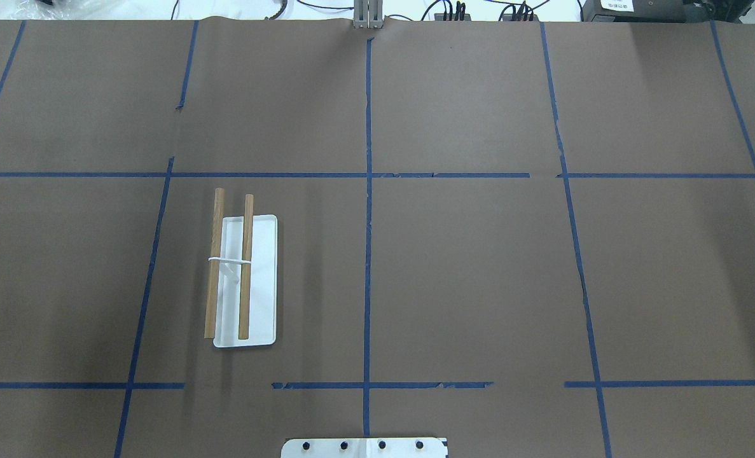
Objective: Hang towel on rack
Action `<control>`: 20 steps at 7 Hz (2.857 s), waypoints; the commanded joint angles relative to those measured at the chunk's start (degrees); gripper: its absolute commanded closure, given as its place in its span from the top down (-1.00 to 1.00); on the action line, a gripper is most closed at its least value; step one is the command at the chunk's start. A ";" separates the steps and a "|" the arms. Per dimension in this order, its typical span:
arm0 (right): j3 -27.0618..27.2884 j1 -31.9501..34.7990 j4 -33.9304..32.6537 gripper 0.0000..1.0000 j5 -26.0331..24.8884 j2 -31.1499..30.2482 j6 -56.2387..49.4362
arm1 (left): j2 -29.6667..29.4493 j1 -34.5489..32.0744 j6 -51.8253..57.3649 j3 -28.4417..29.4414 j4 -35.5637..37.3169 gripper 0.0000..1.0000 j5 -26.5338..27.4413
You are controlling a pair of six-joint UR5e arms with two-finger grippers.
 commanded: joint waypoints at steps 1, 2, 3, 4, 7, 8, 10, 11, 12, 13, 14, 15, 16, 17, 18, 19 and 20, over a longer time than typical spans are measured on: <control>0.00 -0.05 0.00 1.00 0.04 -0.01 0.00 | -0.09 0.02 0.00 -0.09 -0.21 1.00 0.09; -0.09 -0.05 0.00 1.00 -0.13 -0.01 0.09 | 0.00 0.19 -0.09 0.08 -0.04 1.00 0.09; 0.00 -0.14 0.00 1.00 -0.39 0.17 0.00 | 0.09 0.20 -0.17 0.17 0.14 1.00 0.09; -0.61 -0.22 -0.43 1.00 -0.83 1.82 0.00 | 0.09 0.28 -0.09 0.34 -0.12 1.00 0.87; 0.61 -0.83 6.36 1.00 -0.40 2.10 0.08 | -1.58 0.28 -0.09 -0.71 -0.39 1.00 1.67; 0.70 -1.97 14.07 1.00 0.21 0.54 0.09 | -1.67 0.28 0.00 -0.71 -2.22 1.00 1.67; 0.88 -6.86 18.72 1.00 1.45 -0.19 0.44 | -1.93 0.37 -0.52 0.08 -11.85 1.00 1.84; 0.62 -7.08 21.33 1.00 1.36 -1.31 -0.60 | -1.93 0.28 -0.53 0.43 -19.82 1.00 2.10; 0.27 -7.08 26.06 1.00 0.93 -5.85 -0.96 | -1.93 0.28 -0.53 1.22 -26.77 1.00 2.28; -1.30 -7.08 30.11 1.00 0.57 -9.03 -1.31 | -2.54 0.28 -0.53 4.36 -31.89 1.00 1.85; -5.23 -7.08 34.50 1.00 -1.69 -10.62 -4.28 | -2.64 0.28 -0.70 4.82 -34.29 1.00 1.84; -9.80 -7.34 38.37 1.00 -2.85 -10.64 -5.00 | -2.64 0.28 -0.62 5.00 -34.40 1.00 1.84; -13.67 -8.13 43.37 0.95 -3.99 -11.34 -4.66 | -2.64 0.28 -0.53 4.83 -34.58 1.00 1.84; -16.58 -8.57 46.46 0.91 -4.00 -11.43 -3.79 | -2.64 0.28 -0.53 4.83 -34.58 1.00 1.84; -16.96 -9.36 47.19 0.85 -4.00 -11.43 0.05 | -2.64 0.28 -0.44 4.66 -34.58 1.00 1.76; -17.14 -11.54 49.20 0.80 -4.44 -11.78 4.26 | -2.64 0.28 -0.44 4.57 -34.58 1.00 1.76; -17.40 -13.13 51.83 0.74 -5.40 -13.09 7.96 | -2.55 0.28 -0.44 4.48 -34.67 1.00 1.76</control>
